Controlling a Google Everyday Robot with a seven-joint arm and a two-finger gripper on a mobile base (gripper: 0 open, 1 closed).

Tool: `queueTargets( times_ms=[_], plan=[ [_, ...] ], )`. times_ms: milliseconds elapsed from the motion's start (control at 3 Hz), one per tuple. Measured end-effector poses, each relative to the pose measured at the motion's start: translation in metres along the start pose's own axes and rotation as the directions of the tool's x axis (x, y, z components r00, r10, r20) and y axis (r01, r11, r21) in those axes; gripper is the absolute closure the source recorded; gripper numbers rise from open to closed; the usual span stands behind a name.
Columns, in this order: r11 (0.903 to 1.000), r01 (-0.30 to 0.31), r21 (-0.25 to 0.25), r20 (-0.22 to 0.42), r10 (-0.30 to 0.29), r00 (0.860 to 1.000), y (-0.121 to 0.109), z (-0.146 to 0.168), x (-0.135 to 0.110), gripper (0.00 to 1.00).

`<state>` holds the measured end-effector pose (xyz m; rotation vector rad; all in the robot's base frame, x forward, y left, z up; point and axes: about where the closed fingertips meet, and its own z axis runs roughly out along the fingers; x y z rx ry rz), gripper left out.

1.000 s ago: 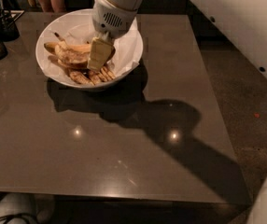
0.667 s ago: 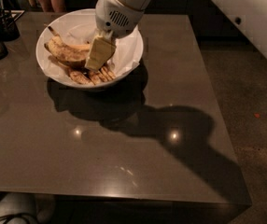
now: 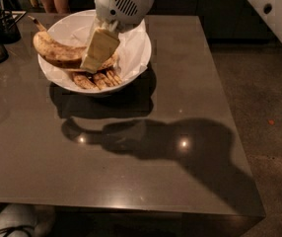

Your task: Pick banana from white bowl

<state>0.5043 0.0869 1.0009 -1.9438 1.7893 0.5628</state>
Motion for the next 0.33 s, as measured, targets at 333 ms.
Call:
queueTargets(
  times_ms=[333],
  plan=[
    [1.0000,0.000,0.000,0.000,0.000,1.000,0.0000,0.0000,0.0000,1.00]
  ],
)
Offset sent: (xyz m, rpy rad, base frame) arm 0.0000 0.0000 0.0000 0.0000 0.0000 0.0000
